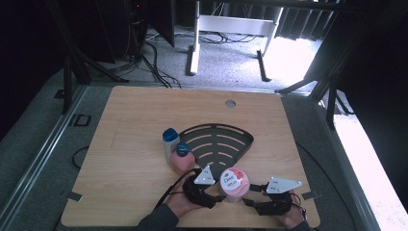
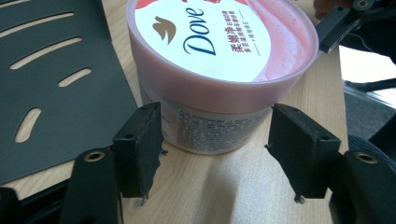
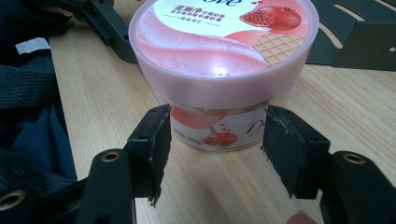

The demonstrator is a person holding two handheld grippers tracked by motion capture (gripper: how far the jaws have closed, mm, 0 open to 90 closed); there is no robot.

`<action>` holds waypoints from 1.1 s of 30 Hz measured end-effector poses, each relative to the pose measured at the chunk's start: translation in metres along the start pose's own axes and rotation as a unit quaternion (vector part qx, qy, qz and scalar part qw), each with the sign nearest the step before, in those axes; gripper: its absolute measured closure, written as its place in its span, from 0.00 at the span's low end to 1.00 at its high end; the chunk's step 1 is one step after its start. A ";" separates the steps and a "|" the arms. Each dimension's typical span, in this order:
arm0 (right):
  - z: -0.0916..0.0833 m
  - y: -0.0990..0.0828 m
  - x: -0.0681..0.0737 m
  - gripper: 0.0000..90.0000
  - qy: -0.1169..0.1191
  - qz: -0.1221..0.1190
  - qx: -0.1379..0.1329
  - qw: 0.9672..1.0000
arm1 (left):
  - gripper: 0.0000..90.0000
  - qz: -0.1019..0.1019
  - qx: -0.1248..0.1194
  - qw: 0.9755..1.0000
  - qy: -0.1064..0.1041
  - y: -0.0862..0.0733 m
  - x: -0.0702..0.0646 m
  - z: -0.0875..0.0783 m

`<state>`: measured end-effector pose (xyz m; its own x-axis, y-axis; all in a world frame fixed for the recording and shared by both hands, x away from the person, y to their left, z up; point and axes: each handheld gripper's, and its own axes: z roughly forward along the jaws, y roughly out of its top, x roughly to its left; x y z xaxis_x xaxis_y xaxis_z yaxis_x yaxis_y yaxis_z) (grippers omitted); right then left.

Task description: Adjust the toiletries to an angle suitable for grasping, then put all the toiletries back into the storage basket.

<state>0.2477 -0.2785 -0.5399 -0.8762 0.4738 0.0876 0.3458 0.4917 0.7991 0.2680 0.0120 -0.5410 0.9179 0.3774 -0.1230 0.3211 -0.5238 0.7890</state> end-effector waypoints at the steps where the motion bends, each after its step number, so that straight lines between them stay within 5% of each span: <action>1: 0.000 0.000 0.000 0.46 0.000 0.000 -0.001 1.000 | 0.39 0.000 0.000 1.000 0.001 0.000 0.000 0.000; 26: -0.002 0.000 0.003 0.37 -0.015 0.010 -0.010 1.000 | 0.23 0.011 -0.026 1.000 0.002 0.006 -0.002 0.003; 33: 0.007 0.007 0.001 0.27 -0.008 -0.003 -0.010 1.000 | 0.17 0.028 -0.020 0.999 -0.001 0.009 0.001 0.009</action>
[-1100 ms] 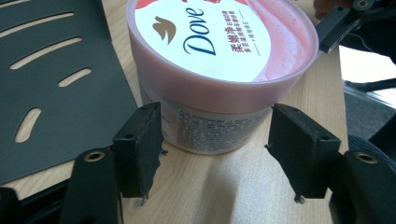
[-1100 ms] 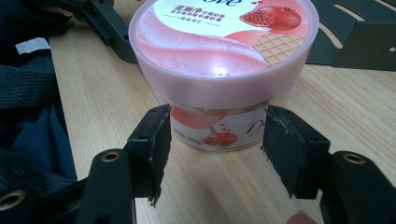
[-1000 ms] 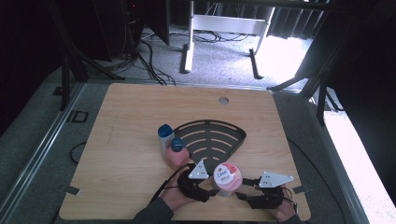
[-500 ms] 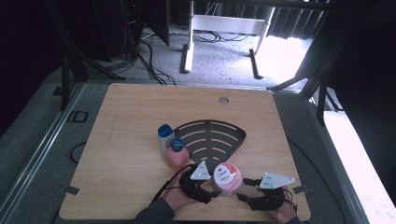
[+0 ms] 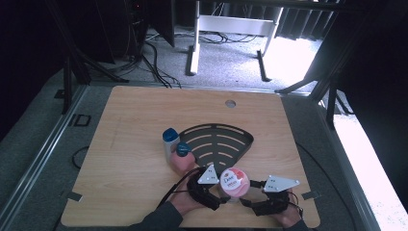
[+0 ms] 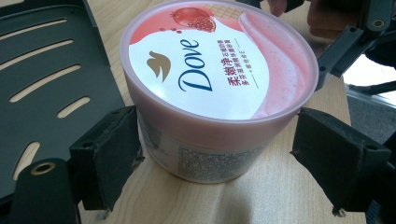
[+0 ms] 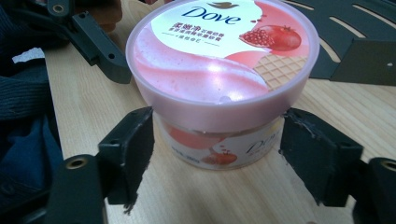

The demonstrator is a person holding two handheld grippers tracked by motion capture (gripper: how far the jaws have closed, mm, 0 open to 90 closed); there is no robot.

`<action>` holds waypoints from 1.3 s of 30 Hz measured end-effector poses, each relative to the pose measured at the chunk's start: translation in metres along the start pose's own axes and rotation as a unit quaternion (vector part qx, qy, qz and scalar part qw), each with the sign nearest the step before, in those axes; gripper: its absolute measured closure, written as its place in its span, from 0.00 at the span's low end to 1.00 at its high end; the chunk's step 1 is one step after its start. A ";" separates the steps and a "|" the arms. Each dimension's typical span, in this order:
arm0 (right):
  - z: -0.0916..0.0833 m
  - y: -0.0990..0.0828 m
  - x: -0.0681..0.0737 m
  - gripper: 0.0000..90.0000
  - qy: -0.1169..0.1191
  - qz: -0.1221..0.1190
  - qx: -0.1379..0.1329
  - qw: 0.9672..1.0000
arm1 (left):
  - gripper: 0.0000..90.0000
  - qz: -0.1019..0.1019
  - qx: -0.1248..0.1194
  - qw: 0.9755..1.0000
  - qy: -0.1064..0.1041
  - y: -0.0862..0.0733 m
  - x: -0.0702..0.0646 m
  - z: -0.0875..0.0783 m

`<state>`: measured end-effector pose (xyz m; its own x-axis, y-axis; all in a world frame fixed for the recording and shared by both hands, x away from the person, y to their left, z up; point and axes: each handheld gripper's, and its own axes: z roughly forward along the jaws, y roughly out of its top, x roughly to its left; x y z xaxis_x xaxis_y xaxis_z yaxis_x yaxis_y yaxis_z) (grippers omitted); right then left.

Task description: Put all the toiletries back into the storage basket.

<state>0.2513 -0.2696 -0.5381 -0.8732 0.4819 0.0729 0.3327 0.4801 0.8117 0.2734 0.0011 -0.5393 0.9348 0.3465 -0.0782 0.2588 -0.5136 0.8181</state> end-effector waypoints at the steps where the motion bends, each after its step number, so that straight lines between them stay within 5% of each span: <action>1: 0.001 0.000 -0.001 0.26 0.001 0.000 0.000 1.000 | 0.17 0.000 0.000 1.000 -0.001 0.000 0.001 0.000; 20: 0.010 0.003 0.001 0.18 -0.018 -0.018 0.015 1.000 | 0.14 0.023 0.020 0.999 0.015 -0.002 -0.001 0.012; 39: 0.009 0.006 0.004 0.20 -0.027 -0.030 0.016 0.999 | 0.13 0.028 0.005 0.999 0.033 -0.001 -0.006 0.009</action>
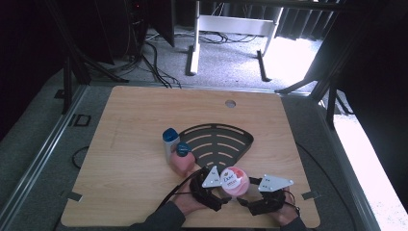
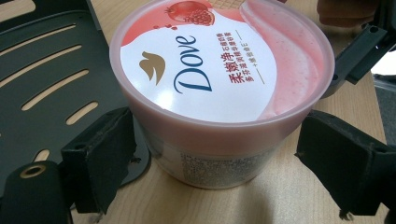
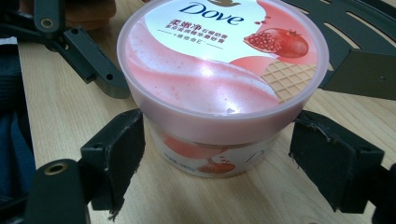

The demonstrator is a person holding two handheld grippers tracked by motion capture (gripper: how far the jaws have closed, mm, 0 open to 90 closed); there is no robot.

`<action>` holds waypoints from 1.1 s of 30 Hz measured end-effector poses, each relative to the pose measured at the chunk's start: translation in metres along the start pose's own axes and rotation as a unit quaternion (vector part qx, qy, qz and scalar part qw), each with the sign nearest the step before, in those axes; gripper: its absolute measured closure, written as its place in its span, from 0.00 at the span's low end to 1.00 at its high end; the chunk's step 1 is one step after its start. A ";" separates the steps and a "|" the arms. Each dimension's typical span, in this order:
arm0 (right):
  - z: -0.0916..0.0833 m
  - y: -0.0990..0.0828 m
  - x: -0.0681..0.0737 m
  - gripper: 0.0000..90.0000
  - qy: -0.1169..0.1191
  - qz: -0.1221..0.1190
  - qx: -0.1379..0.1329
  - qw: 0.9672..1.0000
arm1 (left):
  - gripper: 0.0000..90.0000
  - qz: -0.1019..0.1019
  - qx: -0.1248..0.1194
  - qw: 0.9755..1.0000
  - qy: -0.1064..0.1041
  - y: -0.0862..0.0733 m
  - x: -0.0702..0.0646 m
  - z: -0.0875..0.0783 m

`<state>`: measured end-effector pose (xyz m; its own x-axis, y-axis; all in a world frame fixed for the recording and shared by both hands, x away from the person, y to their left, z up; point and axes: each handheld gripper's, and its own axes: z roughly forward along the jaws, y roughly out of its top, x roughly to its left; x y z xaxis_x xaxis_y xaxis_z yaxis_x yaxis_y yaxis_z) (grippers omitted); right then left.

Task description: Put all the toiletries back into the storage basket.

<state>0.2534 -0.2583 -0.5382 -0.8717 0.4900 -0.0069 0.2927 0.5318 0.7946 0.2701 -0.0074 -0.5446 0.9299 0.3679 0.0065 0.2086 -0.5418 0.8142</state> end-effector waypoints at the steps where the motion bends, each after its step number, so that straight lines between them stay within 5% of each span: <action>1: 0.000 0.000 0.000 0.20 0.000 0.000 0.000 1.000 | 0.13 0.000 0.000 1.000 0.000 0.000 0.000 0.000; 17: -0.003 0.005 0.006 0.20 -0.008 -0.018 0.006 1.000 | 0.13 -0.010 0.004 1.000 -0.006 0.001 -0.002 -0.004; 33: -0.010 0.016 0.001 0.19 -0.018 -0.023 -0.006 1.000 | 0.13 -0.001 0.008 1.000 0.010 0.018 0.001 -0.010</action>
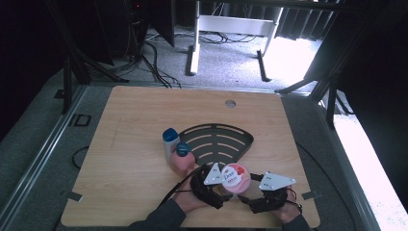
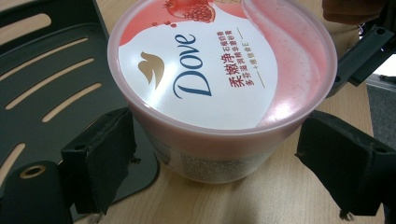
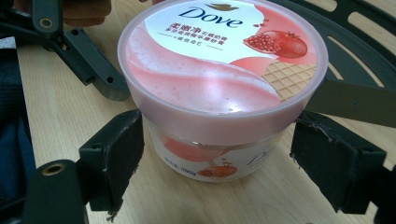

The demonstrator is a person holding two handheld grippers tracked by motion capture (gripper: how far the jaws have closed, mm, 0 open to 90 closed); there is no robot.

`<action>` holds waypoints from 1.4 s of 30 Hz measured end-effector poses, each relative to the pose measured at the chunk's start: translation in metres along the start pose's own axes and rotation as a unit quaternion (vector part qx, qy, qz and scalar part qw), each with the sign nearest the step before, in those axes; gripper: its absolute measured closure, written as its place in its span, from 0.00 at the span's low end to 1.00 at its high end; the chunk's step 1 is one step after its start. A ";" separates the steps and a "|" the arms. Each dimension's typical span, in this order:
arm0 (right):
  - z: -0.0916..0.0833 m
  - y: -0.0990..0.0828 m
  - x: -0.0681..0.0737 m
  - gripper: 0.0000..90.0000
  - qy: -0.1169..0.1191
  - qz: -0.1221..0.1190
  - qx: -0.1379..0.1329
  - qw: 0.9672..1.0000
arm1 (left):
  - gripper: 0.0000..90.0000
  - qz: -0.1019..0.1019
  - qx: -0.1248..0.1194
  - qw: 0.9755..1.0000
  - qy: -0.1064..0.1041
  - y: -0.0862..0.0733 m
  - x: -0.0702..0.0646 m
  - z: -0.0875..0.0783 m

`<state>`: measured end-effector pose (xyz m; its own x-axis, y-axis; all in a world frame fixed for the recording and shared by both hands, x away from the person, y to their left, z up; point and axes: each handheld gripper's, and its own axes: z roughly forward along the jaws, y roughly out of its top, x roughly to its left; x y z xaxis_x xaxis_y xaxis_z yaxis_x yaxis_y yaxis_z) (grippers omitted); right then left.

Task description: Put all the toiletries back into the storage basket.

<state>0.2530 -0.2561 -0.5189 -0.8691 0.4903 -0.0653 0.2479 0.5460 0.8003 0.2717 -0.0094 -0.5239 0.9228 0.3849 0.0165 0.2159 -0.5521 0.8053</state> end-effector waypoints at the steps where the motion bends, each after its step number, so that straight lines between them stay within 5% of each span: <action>1: 0.000 0.001 -0.001 0.19 -0.001 -0.001 -0.001 1.000 | 0.13 0.000 0.000 1.000 0.001 0.001 0.000 0.000; 42: -0.006 0.022 -0.042 0.18 -0.001 -0.006 -0.016 1.000 | 0.13 -0.006 0.002 1.000 0.027 0.040 0.027 0.005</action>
<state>0.2930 -0.2684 -0.4947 -0.8714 0.4847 -0.0755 0.2234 0.5291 0.8186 0.3064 -0.0249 -0.4939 0.9014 0.4314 0.0385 0.2288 -0.5497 0.8034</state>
